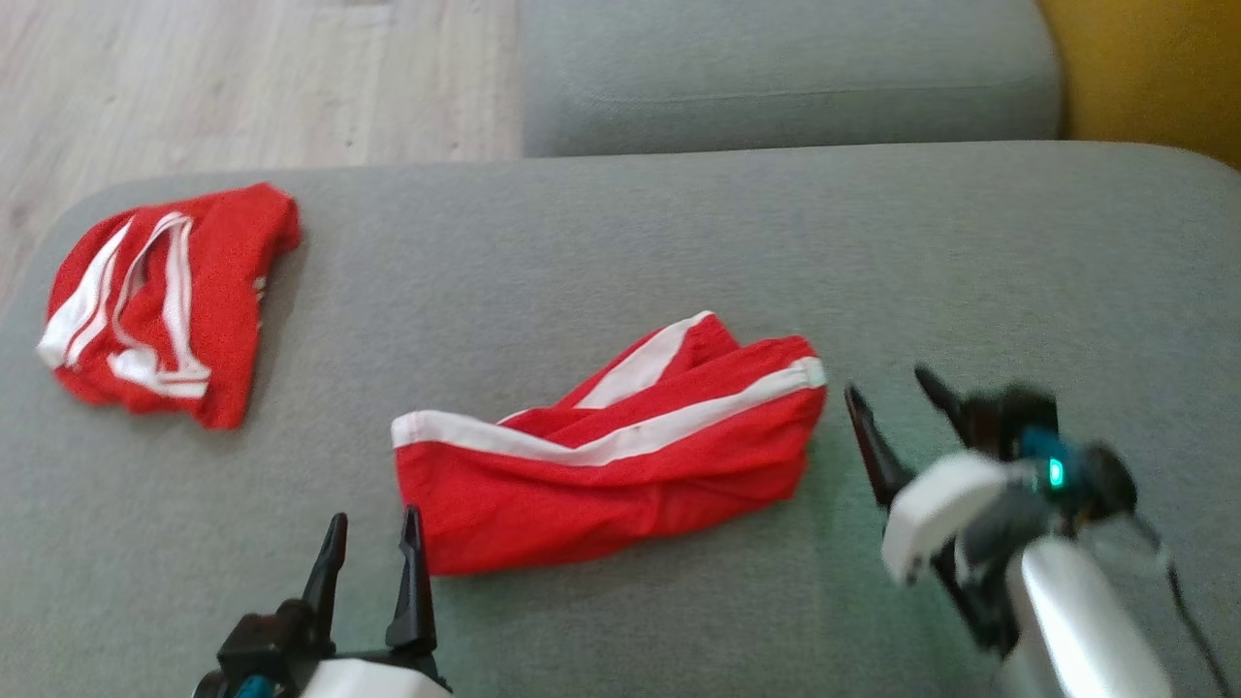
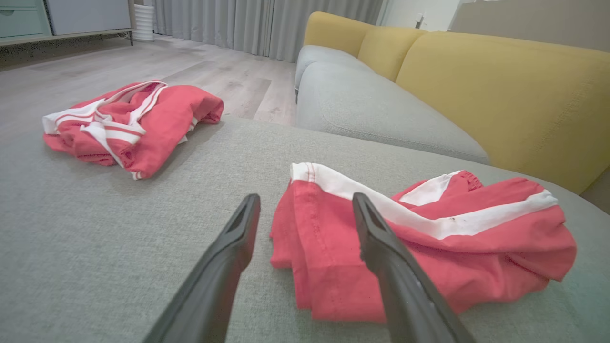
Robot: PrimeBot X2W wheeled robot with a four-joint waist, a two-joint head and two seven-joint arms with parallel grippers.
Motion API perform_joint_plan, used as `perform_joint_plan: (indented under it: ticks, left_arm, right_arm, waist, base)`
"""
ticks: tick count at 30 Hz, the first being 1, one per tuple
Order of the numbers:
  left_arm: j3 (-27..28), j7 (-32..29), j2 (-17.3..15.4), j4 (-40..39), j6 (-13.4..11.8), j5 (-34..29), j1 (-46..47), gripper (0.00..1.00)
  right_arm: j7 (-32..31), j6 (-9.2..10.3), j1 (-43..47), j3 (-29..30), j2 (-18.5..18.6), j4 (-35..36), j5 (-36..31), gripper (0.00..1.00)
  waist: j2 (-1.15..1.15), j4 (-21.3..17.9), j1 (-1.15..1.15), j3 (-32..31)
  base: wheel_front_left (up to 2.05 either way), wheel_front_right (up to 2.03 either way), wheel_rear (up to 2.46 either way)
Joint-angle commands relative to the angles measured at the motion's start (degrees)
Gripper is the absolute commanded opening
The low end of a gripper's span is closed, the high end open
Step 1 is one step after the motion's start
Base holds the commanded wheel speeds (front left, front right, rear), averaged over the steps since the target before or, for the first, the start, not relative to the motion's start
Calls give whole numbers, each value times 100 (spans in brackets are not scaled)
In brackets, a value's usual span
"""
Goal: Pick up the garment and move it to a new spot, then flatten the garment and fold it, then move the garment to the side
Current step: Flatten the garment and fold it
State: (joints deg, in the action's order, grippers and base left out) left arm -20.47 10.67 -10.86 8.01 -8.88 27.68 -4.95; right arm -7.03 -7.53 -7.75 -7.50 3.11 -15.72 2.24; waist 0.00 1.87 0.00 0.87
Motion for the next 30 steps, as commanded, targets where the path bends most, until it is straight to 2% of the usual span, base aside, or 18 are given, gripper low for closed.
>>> perform_joint_plan:
  ticks: [1, 5, 9, 14, 22, 26, 27, 28, 30]
  left_arm:
    - [138, 18, -40, -235, -8, -56, 306, 100]
    - [64, 11, -19, -279, 8, -76, 346, 100]
    - [24, 15, -14, -280, 8, -93, 388, 100]
    - [16, 37, -26, -267, 6, -89, 411, 100]
    - [-5, 53, -41, -267, -14, -87, 418, 100]
    - [-23, 44, -60, -322, -31, -98, 425, 100]
    - [-30, 33, -69, -342, -30, -103, 437, 100]
    - [-35, 16, -75, -365, -30, -102, 459, 100]
    - [-54, -36, -87, -416, -21, -112, 544, 100]
  right_arm:
    - [-297, 4, -488, -238, 191, 113, 183, 100]
    - [-1043, 4, -956, -529, 561, -134, 711, 100]
    - [-1484, 4, -1255, -797, 884, -362, 1236, 100]
    - [-1699, 4, -1445, -1152, 1170, -501, 1713, 100]
    - [-1871, 4, -1617, -1543, 1321, -668, 2176, 100]
    - [-1723, 4, -1705, -1626, 1374, -647, 2188, 29]
    - [-1673, 4, -1720, -1633, 1382, -635, 2177, 9]
    - [-1645, 4, -1729, -1643, 1391, -628, 2169, 0]
    - [-1585, 4, -1732, -1694, 1422, -571, 2151, 0]
  waist:
    - [0, 125, 0, 74]
    - [0, 327, 0, 185]
    - [0, 528, 0, 299]
    - [0, 694, 0, 386]
    - [0, 768, 0, 413]
    - [0, 735, 0, 405]
    - [0, 719, 0, 402]
    - [0, 702, 0, 400]
    - [0, 669, 0, 395]
  base:
    - [0, 0, 0]
    - [0, 0, 0]
    - [0, 0, 0]
    - [0, 0, 0]
    - [0, 0, 0]
    - [0, 0, 0]
    - [0, 0, 0]
    - [0, 0, 0]
    - [0, 0, 0]
